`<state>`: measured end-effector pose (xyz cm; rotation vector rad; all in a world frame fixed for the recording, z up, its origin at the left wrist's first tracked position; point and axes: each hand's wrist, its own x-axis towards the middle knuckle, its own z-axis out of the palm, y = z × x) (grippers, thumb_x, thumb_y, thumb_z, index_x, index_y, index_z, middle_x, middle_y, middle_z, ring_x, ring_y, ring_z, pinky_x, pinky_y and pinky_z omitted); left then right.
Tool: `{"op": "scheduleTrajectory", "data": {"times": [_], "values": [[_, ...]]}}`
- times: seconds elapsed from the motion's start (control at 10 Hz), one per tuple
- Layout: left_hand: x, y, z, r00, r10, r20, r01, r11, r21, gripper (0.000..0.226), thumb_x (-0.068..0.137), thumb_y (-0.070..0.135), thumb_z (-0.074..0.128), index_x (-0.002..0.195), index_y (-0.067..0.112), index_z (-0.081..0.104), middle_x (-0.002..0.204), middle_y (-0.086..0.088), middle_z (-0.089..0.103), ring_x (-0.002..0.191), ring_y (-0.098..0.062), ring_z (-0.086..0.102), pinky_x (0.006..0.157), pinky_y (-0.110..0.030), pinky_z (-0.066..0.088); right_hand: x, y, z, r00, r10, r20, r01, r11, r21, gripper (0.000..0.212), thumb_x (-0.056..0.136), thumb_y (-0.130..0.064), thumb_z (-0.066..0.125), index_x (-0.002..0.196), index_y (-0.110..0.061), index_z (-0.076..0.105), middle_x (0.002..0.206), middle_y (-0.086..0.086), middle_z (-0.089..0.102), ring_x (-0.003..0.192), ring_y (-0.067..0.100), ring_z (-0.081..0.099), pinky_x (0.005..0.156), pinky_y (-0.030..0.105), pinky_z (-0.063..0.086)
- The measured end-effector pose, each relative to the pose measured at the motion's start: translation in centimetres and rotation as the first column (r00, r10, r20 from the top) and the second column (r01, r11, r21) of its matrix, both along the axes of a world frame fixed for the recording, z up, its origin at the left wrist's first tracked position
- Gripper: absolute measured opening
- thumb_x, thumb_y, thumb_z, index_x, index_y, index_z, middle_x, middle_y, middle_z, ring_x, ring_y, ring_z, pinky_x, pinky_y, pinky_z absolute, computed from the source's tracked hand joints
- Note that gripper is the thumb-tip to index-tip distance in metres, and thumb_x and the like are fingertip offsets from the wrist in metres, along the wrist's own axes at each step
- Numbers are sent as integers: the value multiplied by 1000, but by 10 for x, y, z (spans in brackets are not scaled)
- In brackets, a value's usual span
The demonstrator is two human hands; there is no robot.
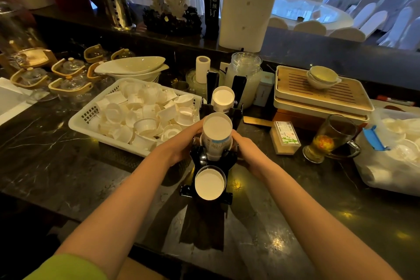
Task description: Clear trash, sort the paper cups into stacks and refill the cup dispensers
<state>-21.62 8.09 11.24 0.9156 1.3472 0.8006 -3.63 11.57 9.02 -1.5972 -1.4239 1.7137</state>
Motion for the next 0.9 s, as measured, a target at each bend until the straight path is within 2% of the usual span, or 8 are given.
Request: {"op": "scheduleTrajectory", "data": {"times": [0.1,0.3,0.4,0.5,0.6,0.7,0.8,0.9], "values": [[4,-7,4,994,60,-94,-50,993,104,31,92,69,38,104,51,59,131,6,58,128,-16,48,112,-38,32,4,-16,26,999,33,-10,-31,987,161,58,97,-60,36,144,-26,45,145,-1,49,135,19,42,113,41,33],[11,-26,9,972,111,-207,-10,900,436,38,104,46,30,119,39,64,117,18,66,116,-1,57,94,-23,41,5,-40,57,989,135,63,-147,819,555,42,101,-50,34,136,-33,51,118,-28,57,110,-18,49,87,4,38],[10,-29,3,982,74,-174,11,895,445,45,100,57,30,127,38,60,123,17,65,120,-1,56,100,-27,43,0,-41,51,991,111,76,-134,784,606,38,104,-43,33,136,-34,50,113,-35,54,106,-24,47,82,-2,36],[6,-29,-4,980,47,-194,49,884,465,60,93,68,31,138,35,51,136,15,58,129,-1,50,112,-36,38,-6,-43,47,991,108,80,-134,771,623,37,105,-41,29,137,-35,47,112,-34,52,103,-28,46,83,-2,36],[5,-28,-2,981,31,-190,61,886,459,61,92,70,32,139,36,50,138,16,56,130,-1,48,114,-39,36,-11,-44,46,993,102,66,-121,771,625,39,106,-41,27,137,-32,48,117,-23,57,106,-17,51,90,8,41],[7,-34,3,986,6,-168,69,897,437,59,92,70,31,138,38,49,140,15,54,131,-1,47,115,-37,35,-16,-49,46,997,65,39,-75,768,636,40,106,-42,27,136,-29,50,125,-10,60,115,-1,54,102,31,45],[8,-43,8,974,18,-224,87,889,450,62,94,67,27,144,34,43,146,12,48,136,-3,41,117,-37,31,-13,-56,51,999,33,39,-50,778,626,42,105,-42,30,139,-25,46,134,-4,57,125,7,50,106,31,40],[10,-59,24,892,197,-406,70,829,555,61,98,59,26,149,27,36,150,10,40,133,1,33,109,-18,26,-6,-71,63,992,-101,73,28,755,656,52,104,-44,32,148,-17,35,147,1,46,134,12,40,102,23,33]]}}
